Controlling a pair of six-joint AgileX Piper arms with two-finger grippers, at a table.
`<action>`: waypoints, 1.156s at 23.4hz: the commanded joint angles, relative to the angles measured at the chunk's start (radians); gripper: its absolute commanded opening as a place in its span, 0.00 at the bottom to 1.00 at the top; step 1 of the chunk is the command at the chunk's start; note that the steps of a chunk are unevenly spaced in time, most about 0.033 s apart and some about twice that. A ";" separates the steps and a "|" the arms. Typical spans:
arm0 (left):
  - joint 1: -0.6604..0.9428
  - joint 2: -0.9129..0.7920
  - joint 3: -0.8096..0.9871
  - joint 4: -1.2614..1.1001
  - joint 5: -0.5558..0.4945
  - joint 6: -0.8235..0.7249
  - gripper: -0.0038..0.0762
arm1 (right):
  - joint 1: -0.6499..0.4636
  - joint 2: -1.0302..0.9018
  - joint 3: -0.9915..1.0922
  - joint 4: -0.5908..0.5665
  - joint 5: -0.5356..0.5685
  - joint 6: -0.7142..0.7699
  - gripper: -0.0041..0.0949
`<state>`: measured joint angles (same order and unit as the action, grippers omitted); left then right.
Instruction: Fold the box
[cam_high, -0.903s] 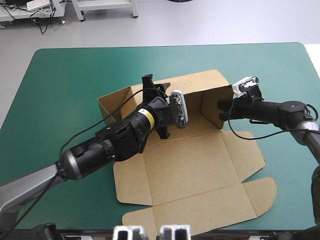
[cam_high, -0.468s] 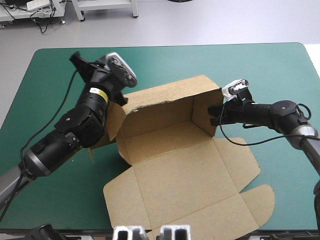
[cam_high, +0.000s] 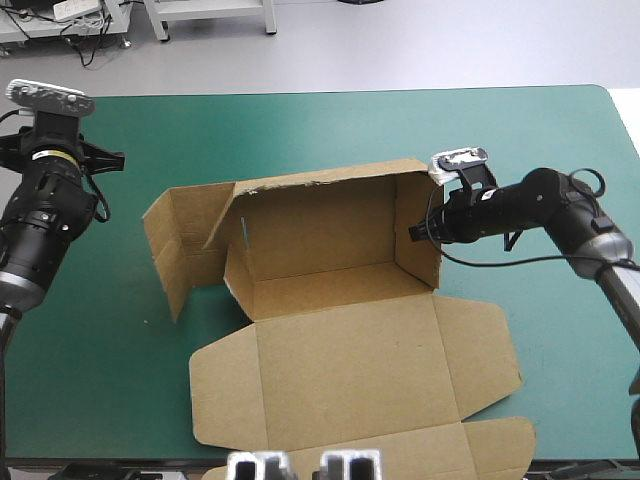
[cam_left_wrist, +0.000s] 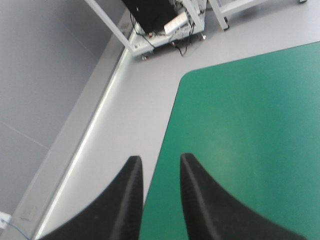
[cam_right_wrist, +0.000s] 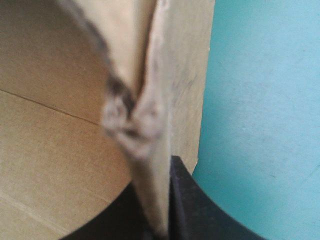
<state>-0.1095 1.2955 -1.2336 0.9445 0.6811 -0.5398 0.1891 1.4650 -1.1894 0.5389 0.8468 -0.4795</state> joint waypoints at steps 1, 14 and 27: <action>0.062 -0.032 -0.028 -0.136 -0.052 0.055 0.28 | 0.001 0.055 -0.166 -0.084 0.067 0.060 0.04; 0.068 -0.032 -0.028 -0.404 -0.030 0.262 0.28 | 0.001 0.303 -0.442 -0.198 0.068 -0.007 0.34; 0.068 -0.009 -0.028 -0.448 0.049 0.301 0.28 | 0.001 0.110 -0.525 -0.197 0.174 -0.082 0.44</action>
<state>-0.0394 1.3037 -1.2336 0.4838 0.7422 -0.2386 0.1920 1.6739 -1.6696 0.3255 0.9803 -0.5537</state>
